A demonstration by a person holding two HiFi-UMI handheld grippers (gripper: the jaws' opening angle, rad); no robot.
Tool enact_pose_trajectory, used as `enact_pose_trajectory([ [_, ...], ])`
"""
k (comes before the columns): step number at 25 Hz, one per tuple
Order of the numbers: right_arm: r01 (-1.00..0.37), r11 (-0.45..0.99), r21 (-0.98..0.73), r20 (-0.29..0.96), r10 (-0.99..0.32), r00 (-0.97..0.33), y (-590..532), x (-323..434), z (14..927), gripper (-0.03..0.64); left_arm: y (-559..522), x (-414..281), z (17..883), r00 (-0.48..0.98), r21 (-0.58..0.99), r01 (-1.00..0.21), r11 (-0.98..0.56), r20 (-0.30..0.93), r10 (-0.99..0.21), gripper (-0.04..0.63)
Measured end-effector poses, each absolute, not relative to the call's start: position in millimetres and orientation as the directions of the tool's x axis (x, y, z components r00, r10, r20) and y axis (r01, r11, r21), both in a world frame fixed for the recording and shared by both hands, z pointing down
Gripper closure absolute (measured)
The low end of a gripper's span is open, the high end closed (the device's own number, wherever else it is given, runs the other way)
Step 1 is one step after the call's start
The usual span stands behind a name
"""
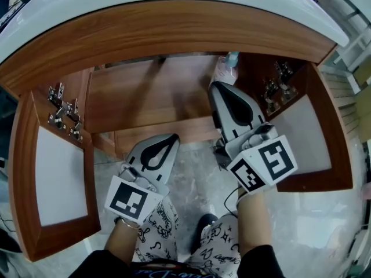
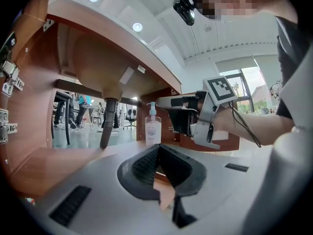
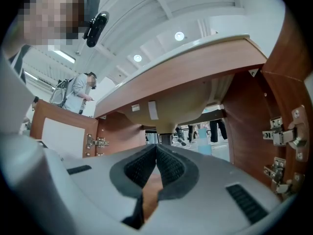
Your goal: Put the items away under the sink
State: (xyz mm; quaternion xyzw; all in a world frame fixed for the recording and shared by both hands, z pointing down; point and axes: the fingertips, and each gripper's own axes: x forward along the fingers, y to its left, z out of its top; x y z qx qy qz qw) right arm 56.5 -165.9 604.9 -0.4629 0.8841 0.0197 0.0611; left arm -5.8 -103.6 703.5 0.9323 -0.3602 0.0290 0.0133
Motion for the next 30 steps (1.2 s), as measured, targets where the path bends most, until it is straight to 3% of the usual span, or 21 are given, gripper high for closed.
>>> enact_pose_trajectory([
  [17,-0.760,0.647,-0.066,-0.153,-0.759,-0.633,-149.5,67.0,614.3,0.609,-108.4,-0.6,704.8,0.718,0.005,-0.693,-0.721,0.087,-0.690,0.588],
  [21,-0.704,0.695,-0.146,-0.180,-0.718,-0.672,-136.0,66.7,600.1,0.609,-101.4,-0.8,675.2,0.690,-0.046,-0.712,-0.701,0.140,-0.710,0.588],
  [25,-0.672,0.722,-0.161,-0.111,-0.690,-0.715,-115.0,58.6,579.7,0.609,-85.2,-3.2,626.3,0.704,0.098,-0.710,-0.698,0.147,-0.695,0.588],
  [30,-0.628,0.735,-0.257,-0.101,-0.667,-0.739,-92.0,55.0,526.3,0.609,-81.2,-15.8,556.7,0.676,0.100,-0.735,-0.670,0.174,-0.716,0.588],
])
